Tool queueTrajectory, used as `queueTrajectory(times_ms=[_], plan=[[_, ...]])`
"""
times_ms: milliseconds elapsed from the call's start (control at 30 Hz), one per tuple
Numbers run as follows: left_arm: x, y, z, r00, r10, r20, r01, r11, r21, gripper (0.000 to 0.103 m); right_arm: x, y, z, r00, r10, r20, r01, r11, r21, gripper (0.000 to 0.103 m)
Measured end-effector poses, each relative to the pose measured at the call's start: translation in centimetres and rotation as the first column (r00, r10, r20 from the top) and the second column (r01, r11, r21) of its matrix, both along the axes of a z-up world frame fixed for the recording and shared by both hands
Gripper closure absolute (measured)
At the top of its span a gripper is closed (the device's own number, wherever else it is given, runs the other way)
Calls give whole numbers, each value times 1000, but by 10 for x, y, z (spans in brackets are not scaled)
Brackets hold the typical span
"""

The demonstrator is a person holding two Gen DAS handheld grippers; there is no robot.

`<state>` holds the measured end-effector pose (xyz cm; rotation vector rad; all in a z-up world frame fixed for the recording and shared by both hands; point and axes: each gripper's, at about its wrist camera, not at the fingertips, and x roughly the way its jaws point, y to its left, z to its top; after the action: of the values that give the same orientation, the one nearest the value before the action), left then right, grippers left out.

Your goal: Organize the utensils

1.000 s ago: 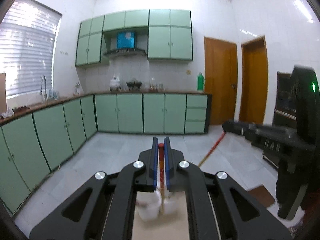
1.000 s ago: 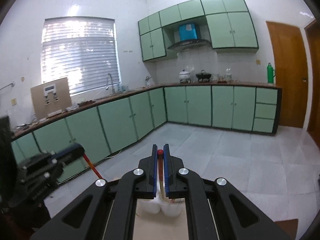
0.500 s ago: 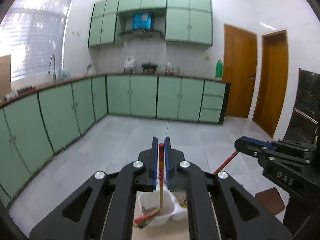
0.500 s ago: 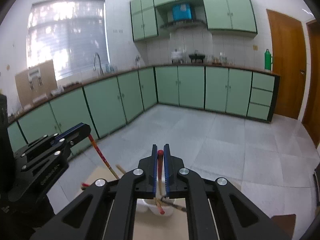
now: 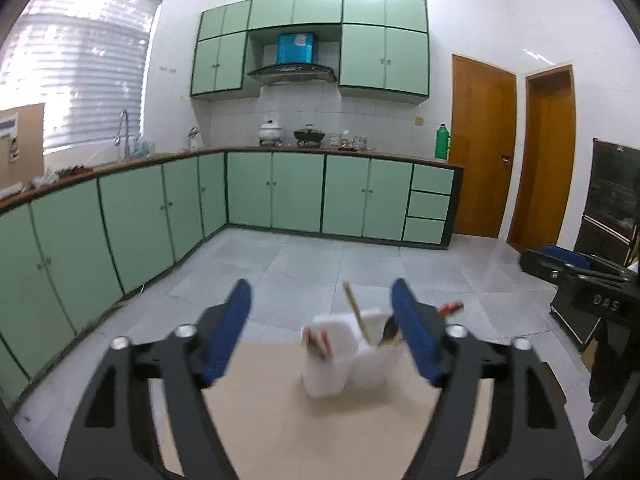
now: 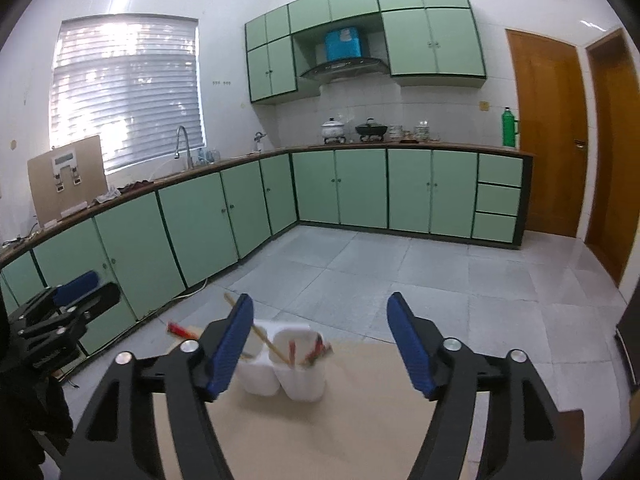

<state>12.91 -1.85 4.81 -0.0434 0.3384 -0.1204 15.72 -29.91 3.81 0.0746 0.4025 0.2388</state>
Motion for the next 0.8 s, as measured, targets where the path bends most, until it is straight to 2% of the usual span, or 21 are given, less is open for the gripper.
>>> queueTrajectory(times_ms=[100, 133, 300, 400, 633, 800], plan=[[-22, 3, -15, 999, 2, -34, -2, 1000, -9, 26, -33, -5, -16, 1000, -22, -3, 22, 1000, -15, 19], [-29, 4, -20, 999, 9, -43, -9, 1000, -10, 22, -39, -5, -20, 1000, -25, -8, 25, 1000, -12, 17], [-60, 10, -48, 992, 25, -126, -27, 1000, -14, 15, -77, -10, -42, 999, -20, -50, 21, 1000, 20, 6], [-72, 14, -56, 987, 32, -159, -35, 999, -17, 13, -93, -9, -48, 998, -20, -59, 21, 1000, 15, 6], [-95, 8, -48, 988, 23, -152, -26, 999, -18, 11, -114, -2, -43, 998, 13, -56, -12, 1000, 20, 6], [-113, -2, -33, 995, 3, -99, -3, 1000, 1, 10, -123, -1, -28, 999, 31, -33, -30, 999, 22, 6]])
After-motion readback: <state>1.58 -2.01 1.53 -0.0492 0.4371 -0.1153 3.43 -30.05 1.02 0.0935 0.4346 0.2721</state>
